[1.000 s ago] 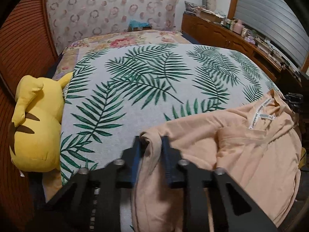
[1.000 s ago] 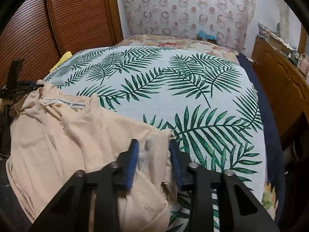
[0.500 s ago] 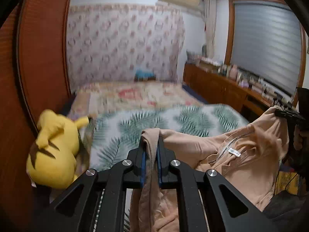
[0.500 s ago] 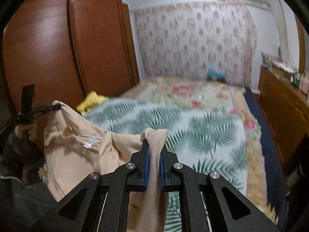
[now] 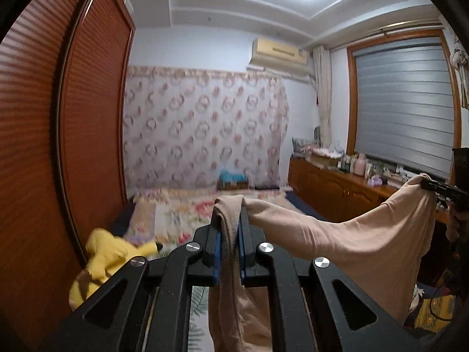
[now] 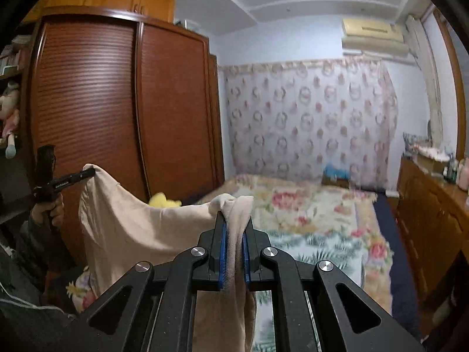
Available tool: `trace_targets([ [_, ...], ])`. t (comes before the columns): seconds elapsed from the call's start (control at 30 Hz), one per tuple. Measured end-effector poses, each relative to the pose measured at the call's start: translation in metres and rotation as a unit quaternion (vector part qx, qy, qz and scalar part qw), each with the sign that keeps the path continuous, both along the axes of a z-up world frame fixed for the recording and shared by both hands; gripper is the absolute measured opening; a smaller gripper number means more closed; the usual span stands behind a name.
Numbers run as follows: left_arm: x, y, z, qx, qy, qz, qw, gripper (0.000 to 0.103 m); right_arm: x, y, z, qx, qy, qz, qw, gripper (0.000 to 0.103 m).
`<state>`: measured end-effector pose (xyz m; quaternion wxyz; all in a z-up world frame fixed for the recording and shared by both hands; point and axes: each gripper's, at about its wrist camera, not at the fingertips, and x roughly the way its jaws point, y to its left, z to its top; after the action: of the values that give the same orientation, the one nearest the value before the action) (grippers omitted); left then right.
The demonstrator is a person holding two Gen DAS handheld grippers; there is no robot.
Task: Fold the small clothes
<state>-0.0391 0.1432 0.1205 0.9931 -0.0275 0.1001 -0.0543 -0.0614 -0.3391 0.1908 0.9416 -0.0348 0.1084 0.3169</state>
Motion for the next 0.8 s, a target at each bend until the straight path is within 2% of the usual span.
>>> trace_targets([
  [0.23,-0.014,-0.006,0.045,0.029,-0.051,0.012,0.9982,0.010,-0.022,-0.005,0.034,0.010,-0.058,-0.007,0.998,0.009],
  [0.57,-0.033,-0.015,0.105,0.061,-0.116,0.017,0.9913,0.010,-0.062,-0.003,0.060,0.009,-0.134,-0.044,0.990,0.009],
  [0.8,-0.046,-0.024,0.141,0.080,-0.154,0.018,0.9846,0.010,-0.089,0.026,0.053,-0.012,-0.172,-0.072,0.982,0.009],
])
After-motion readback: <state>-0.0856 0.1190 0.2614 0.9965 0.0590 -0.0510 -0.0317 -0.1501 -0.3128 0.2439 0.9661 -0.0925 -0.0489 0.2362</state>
